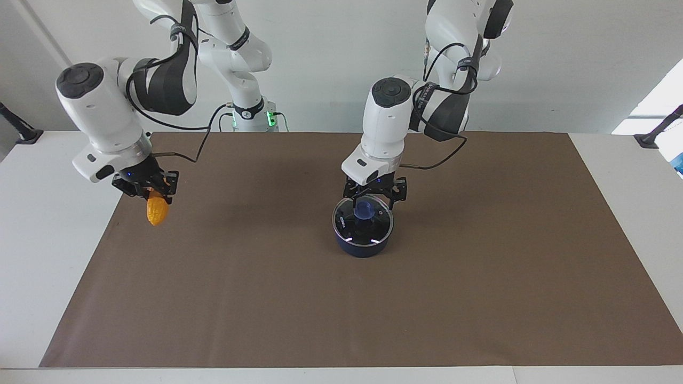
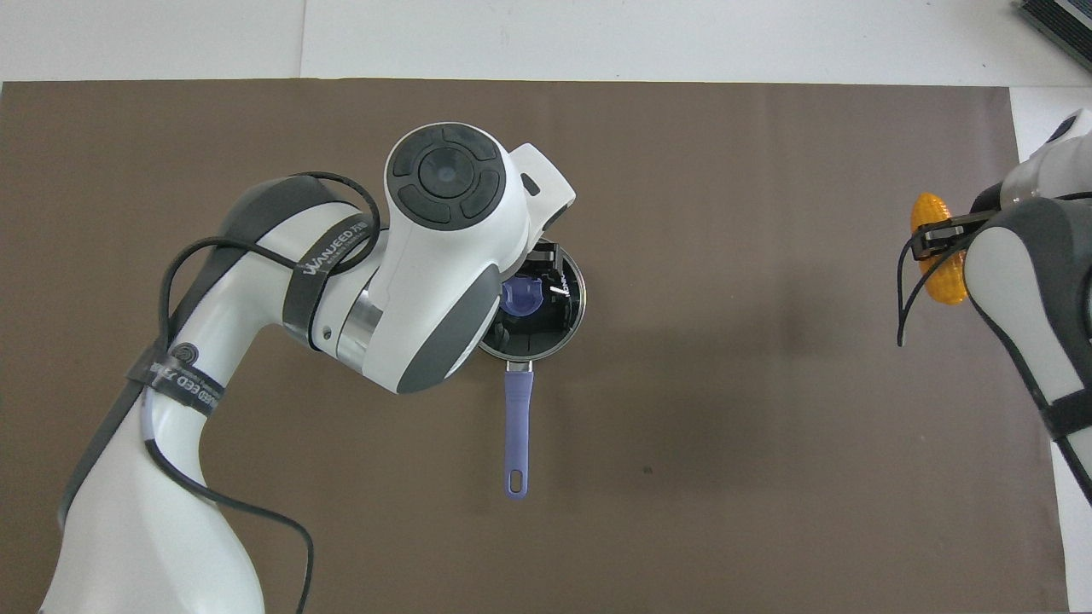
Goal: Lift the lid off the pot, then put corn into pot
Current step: 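Grasp the glass lid knob with the left gripper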
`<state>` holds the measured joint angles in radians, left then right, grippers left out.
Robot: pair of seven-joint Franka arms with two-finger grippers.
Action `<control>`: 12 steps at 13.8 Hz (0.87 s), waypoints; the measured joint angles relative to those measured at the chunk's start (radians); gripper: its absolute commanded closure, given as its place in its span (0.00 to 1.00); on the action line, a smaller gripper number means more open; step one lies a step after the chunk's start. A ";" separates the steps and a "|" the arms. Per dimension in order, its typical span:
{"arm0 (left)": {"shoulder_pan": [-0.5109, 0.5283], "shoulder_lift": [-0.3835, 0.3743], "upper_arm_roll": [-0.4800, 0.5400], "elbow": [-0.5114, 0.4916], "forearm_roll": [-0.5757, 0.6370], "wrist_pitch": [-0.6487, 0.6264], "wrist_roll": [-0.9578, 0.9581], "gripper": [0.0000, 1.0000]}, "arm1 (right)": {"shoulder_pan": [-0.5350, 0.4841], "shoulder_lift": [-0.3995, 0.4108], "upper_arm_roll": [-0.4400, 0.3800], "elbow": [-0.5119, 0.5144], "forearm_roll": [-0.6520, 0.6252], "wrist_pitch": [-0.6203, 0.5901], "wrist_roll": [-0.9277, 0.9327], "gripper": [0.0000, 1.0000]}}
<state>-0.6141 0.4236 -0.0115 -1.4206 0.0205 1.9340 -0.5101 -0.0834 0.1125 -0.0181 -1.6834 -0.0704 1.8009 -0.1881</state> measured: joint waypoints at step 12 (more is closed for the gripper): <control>-0.034 0.008 -0.001 -0.107 0.000 0.079 -0.068 0.00 | 0.018 -0.050 0.043 0.012 0.003 -0.101 0.113 1.00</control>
<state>-0.6486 0.4318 -0.0121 -1.5280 0.0204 2.0130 -0.5779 -0.0657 0.0622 0.0252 -1.6716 -0.0671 1.7003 -0.0749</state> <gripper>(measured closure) 0.000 0.604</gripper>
